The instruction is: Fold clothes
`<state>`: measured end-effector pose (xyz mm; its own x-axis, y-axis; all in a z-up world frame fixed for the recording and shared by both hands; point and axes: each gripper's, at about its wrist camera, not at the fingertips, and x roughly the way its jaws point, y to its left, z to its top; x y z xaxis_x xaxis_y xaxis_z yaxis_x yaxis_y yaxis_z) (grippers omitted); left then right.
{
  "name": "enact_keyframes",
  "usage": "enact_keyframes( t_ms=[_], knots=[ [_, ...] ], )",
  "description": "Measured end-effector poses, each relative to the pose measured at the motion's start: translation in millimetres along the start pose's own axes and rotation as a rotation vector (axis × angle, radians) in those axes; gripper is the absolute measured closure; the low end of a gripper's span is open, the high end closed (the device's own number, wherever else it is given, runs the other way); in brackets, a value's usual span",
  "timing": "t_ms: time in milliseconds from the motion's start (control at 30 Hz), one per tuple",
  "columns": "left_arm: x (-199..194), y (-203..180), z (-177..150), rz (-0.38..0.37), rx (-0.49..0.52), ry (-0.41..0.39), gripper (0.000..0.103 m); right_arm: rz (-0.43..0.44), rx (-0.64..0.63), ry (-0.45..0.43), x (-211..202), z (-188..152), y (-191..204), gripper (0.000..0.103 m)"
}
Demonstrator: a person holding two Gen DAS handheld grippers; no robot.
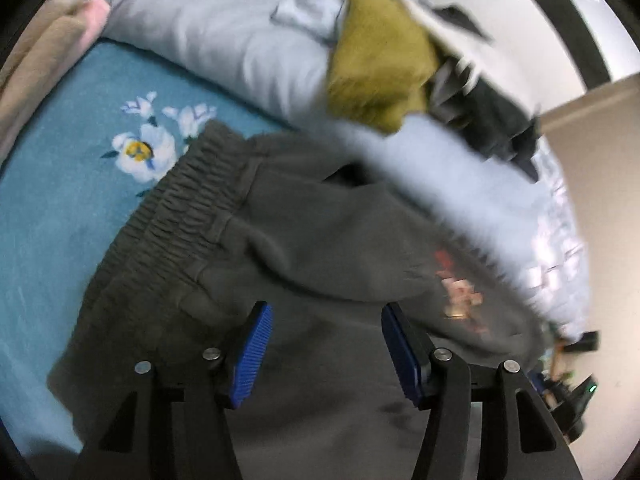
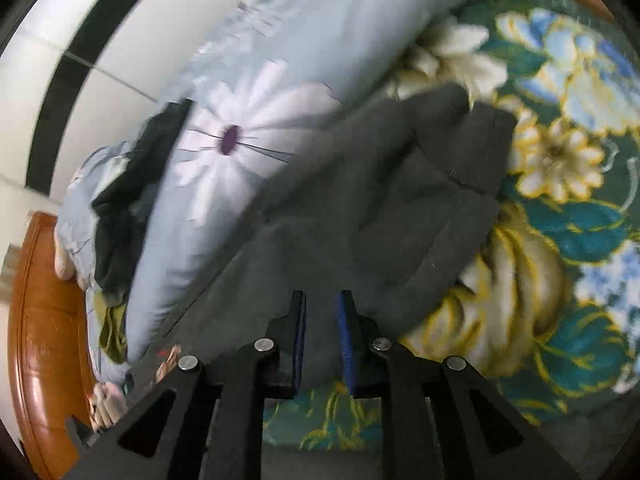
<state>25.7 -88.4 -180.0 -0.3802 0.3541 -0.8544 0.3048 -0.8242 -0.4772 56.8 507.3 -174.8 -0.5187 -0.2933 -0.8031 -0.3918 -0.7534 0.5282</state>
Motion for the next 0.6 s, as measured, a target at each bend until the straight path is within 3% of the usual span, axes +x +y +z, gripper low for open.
enact_keyframes(
  t_ms=[100, 167, 267, 433, 533, 600],
  knots=[
    [-23.5, 22.0, -7.5, 0.059, -0.065, -0.093, 0.042, 0.018, 0.004, -0.039, -31.9, -22.7, -10.1, 0.079],
    [-41.5, 46.3, -7.3, 0.143, -0.084, -0.135, 0.042, 0.008, 0.031, -0.059, -52.0, -38.1, -26.9, 0.077],
    [-59.9, 84.7, -2.9, 0.264, -0.121, -0.099, 0.042, -0.052, 0.077, -0.107, -90.1, -61.3, -62.2, 0.077],
    [-56.8, 112.8, -17.4, 0.200, -0.271, -0.049, 0.042, -0.145, 0.215, -0.173, -138.0, -90.7, -119.9, 0.076],
    [-50.3, 113.3, -36.3, 0.245, -0.248, -0.008, 0.042, -0.148, 0.293, -0.201, -157.6, -108.2, -140.6, 0.076],
    [-43.6, 116.5, -40.9, 0.259, -0.285, 0.010, 0.042, -0.139, 0.326, -0.217, -168.8, -120.1, -150.3, 0.074]
  ],
)
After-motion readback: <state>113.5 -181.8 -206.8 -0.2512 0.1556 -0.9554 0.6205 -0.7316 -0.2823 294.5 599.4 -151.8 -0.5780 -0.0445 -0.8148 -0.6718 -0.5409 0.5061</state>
